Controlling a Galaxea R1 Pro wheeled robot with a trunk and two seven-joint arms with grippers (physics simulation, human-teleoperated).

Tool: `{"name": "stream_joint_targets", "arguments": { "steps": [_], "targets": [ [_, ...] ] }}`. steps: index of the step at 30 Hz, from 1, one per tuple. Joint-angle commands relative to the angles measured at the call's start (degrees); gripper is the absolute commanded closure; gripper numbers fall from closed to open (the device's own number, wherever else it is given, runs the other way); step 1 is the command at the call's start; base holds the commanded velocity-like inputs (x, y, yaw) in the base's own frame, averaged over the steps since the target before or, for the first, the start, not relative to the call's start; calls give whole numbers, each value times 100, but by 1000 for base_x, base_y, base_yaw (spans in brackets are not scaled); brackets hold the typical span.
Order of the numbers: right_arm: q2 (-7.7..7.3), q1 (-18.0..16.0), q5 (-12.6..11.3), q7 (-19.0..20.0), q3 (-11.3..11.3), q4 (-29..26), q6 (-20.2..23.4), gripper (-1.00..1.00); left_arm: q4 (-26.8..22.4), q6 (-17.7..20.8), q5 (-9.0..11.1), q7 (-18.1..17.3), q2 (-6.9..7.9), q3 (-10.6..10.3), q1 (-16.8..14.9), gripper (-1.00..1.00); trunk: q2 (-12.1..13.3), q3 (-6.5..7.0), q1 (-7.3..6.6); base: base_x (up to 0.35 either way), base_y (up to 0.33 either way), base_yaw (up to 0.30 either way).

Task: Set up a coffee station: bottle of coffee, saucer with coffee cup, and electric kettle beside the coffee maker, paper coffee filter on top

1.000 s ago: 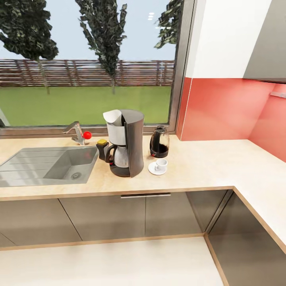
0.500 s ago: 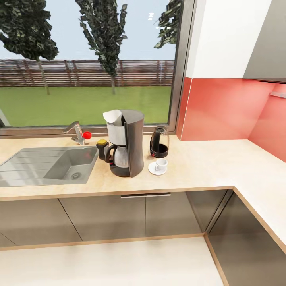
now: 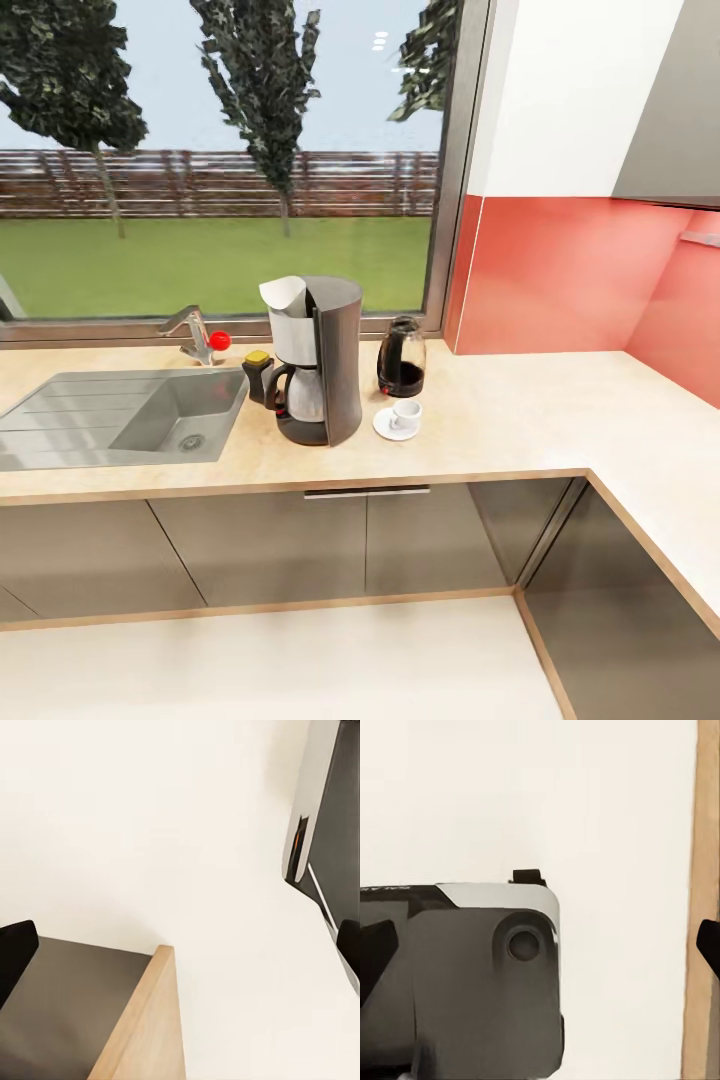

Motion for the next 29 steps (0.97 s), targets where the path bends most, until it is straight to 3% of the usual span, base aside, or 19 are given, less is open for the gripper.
{"name": "stream_joint_targets", "arguments": {
  "steps": [1,7,29],
  "targets": [
    [-10,-5,-12,-18,0,3,-200,-100,-12,31,56,19,1,-48,0,-100,-11,-11,3,0,0,0],
    [-20,-5,-15,-18,-3,18,-530,-100,-9,28,56,19,1,-47,7,-100,-11,-11,3,0,0,0],
    [-13,-5,-22,-18,-6,14,-562,-100,-8,28,73,19,-7,-20,8,-100,-11,-11,3,0,0,0]
  ]
}}
